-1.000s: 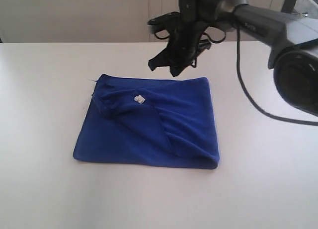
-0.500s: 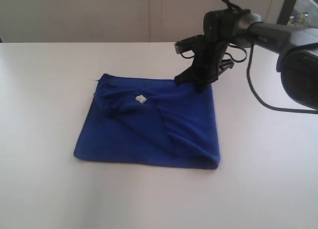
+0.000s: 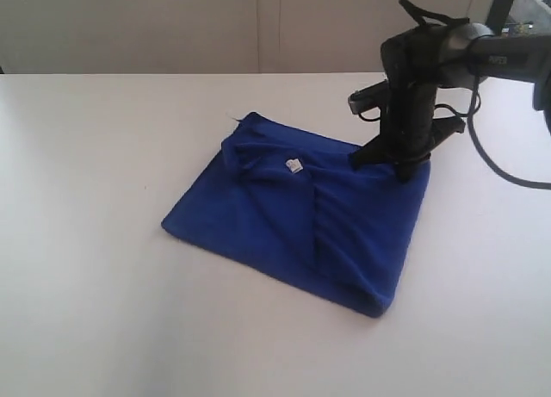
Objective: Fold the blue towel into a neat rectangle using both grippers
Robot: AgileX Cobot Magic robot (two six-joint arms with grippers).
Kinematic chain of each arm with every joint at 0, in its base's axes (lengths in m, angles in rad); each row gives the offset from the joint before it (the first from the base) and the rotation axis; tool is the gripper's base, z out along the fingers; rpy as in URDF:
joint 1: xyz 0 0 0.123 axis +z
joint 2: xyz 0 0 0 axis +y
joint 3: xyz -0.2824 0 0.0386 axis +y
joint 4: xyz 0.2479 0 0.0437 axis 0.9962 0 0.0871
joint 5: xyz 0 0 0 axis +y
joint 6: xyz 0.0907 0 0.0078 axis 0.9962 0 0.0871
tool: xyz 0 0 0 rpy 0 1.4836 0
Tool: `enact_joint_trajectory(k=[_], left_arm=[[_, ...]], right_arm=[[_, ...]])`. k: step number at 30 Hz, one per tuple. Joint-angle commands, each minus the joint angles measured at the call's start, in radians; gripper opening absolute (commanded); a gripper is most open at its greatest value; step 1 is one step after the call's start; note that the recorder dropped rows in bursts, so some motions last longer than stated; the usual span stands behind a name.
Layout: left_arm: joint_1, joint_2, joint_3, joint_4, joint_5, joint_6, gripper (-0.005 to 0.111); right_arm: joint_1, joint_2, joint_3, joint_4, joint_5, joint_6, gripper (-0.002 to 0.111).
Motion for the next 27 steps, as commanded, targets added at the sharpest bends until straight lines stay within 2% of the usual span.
enact_joint_trajectory(k=[1, 11, 15, 21, 27], left_arm=[[0.003, -0.007, 0.007, -0.011, 0.007, 0.005, 0.000], [0.003, -0.007, 0.007, -0.011, 0.007, 0.005, 0.000], [0.003, -0.007, 0.007, -0.011, 0.007, 0.005, 0.000], [0.003, -0.007, 0.007, -0.011, 0.007, 0.005, 0.000], [0.003, -0.007, 0.007, -0.011, 0.007, 0.005, 0.000]], right_arm=[[-0.008, -0.083, 0.202, 0.018, -0.012, 0.026, 0.000], [-0.003, -0.366, 0.655, 0.019, -0.227, 0.138, 0.000], [-0.003, -0.469, 0.771, 0.019, -0.334, 0.173, 0.000], [0.041, -0.627, 0.727, 0.028, -0.375, 0.180, 0.000], [0.195, -0.615, 0.539, 0.097, -0.355, 0.122, 0.000]])
